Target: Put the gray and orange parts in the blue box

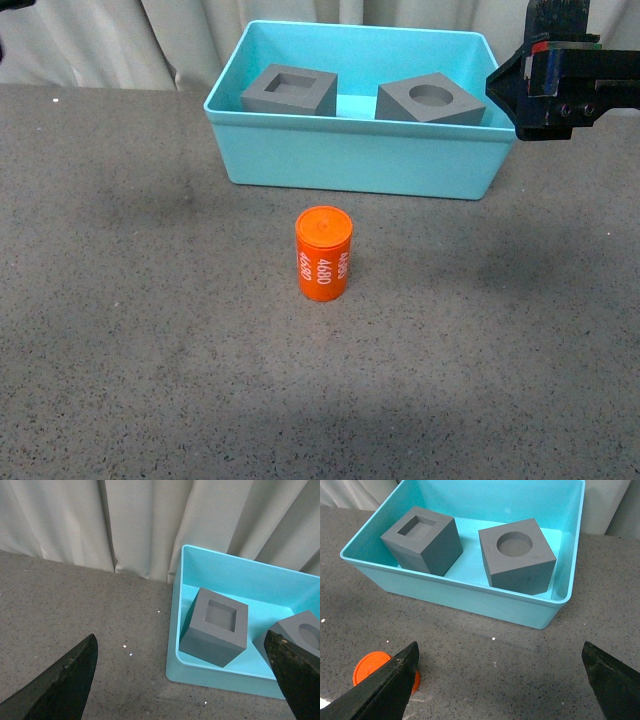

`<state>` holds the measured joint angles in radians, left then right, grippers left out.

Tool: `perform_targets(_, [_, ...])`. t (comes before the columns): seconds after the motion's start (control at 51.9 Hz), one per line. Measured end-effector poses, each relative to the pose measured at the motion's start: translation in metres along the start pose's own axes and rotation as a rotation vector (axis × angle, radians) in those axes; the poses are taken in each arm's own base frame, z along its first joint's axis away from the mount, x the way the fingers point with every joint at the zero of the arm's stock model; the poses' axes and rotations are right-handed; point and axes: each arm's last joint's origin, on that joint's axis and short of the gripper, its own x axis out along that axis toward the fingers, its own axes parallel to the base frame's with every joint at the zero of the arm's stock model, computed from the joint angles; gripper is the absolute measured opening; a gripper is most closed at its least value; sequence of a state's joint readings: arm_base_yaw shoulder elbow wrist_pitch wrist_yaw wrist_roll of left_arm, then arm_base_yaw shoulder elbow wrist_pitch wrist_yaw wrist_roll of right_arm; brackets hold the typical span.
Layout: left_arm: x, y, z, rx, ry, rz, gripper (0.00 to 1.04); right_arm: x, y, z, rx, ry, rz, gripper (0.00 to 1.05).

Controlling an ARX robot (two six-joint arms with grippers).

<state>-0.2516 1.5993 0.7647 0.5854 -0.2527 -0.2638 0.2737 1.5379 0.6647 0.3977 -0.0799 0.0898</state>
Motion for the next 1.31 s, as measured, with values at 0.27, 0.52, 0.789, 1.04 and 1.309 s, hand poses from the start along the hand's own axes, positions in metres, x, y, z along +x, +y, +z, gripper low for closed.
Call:
perform_targets(0.27, [-0.092, 0.046, -0.029, -0.028, -0.087, 0.087, 0.98, 0.0, 0.0, 0.0, 0.0, 0.0, 0.0, 0.95])
perform_targets(0.52, [-0.15, 0.077, -0.073, -0.001, -0.021, 0.149, 0.98, 0.0, 0.0, 0.0, 0.0, 0.0, 0.0, 0.95])
perform_targets(0.789, [-0.178, 0.087, -0.085, -0.029, -0.037, 0.159, 0.98, 0.0, 0.0, 0.0, 0.0, 0.0, 0.0, 0.95])
perform_targets(1.04, [-0.186, 0.091, -0.071, 0.041, -0.217, 0.015, 0.75, 0.0, 0.0, 0.0, 0.0, 0.0, 0.0, 0.95])
perform_targets(1.309, [-0.197, 0.091, -0.066, 0.179, -0.287, -0.042, 0.22, 0.0, 0.0, 0.0, 0.0, 0.0, 0.0, 0.95])
